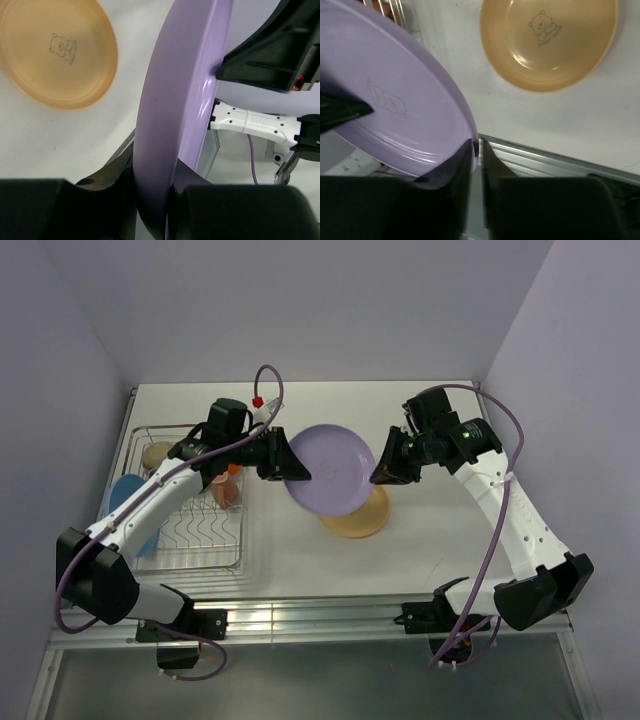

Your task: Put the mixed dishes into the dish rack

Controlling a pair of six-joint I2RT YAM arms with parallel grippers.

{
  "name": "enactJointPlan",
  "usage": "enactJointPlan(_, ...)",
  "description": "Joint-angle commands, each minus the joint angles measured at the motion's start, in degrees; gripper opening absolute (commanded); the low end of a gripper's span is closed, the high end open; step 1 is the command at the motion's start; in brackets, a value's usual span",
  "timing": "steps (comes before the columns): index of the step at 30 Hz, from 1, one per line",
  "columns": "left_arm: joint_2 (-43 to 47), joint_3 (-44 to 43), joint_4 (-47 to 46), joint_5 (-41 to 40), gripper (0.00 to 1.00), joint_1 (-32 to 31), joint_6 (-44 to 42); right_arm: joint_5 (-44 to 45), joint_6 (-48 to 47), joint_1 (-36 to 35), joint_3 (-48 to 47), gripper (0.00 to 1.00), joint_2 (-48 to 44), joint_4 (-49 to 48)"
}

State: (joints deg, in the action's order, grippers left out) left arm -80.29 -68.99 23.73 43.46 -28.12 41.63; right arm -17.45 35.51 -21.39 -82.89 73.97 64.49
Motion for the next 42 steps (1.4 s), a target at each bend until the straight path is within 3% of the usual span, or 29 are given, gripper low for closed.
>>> enactJointPlan(1, 3.0, -3.5, 3.9, -3.0, 0.00, -0.5, -3.6, 1.1, -0.9, -0.2, -0.6, 0.40, -0.8, -0.1)
enactJointPlan(3, 3.6, -5.5, 7.5, -6.0, 0.00, -0.4, -6.4, 2.9, -1.3, -0.2, -1.0, 0.48, -1.1, 0.4)
enactJointPlan(4, 4.2, -6.3, 11.1, -8.1, 0.00, -0.4, -7.5, 3.6, -1.2, -0.2, -1.5, 0.60, -1.5, 0.8)
enactJointPlan(7, 6.2, -8.3, 16.1, -11.2, 0.00, 0.4, -10.8, 5.5, -1.8, -0.2, -2.6, 0.66, -2.4, 2.1)
enactJointPlan(10, 8.9, -11.2, 23.4, -16.9, 0.00, 1.5, -13.8, 6.4, -2.0, -0.2, -3.0, 0.66, -3.6, 2.8)
enactJointPlan(14, 14.2, -13.9, 30.8, -31.4, 0.00, 3.3, -16.1, 5.1, -2.8, -0.2, -1.2, 0.66, -5.3, 2.8)
enactJointPlan(20, 23.9, -15.9, 39.7, -57.5, 0.00, 6.0, -19.3, 0.6, -3.9, -0.2, 6.6, 0.65, -8.7, 0.4)
enactJointPlan(21, 26.3, -16.1, 40.9, -65.5, 0.00, 6.0, -19.0, 0.2, -4.1, -0.2, 7.4, 0.64, -8.9, 0.1)
enactJointPlan(25, 33.2, -14.9, 45.4, -79.3, 0.00, 6.0, -17.4, -1.4, -5.3, -0.3, 9.3, 0.63, -9.7, 0.4)
enactJointPlan(30, 41.3, -13.2, 46.2, -87.2, 0.00, 6.0, -15.6, -3.5, -5.8, -0.6, 10.6, 0.62, -10.7, 0.1)
enactJointPlan(34, 41.3, -13.3, 45.6, -90.2, 0.00, 6.0, -16.7, -3.6, -6.0, -1.6, 10.7, 0.62, -11.2, 0.5)
enactJointPlan(39, 38.5, -8.0, 44.8, -96.5, 0.00, 6.0, -25.3, -2.8, -6.5, -2.6, 10.7, 0.61, -12.0, 1.1)
enactJointPlan(42, 45.1, -2.5, 37.0, -94.6, 0.00, 6.0, -31.0, -2.2, -6.7, -2.9, 11.0, 0.61, -12.2, 1.4)
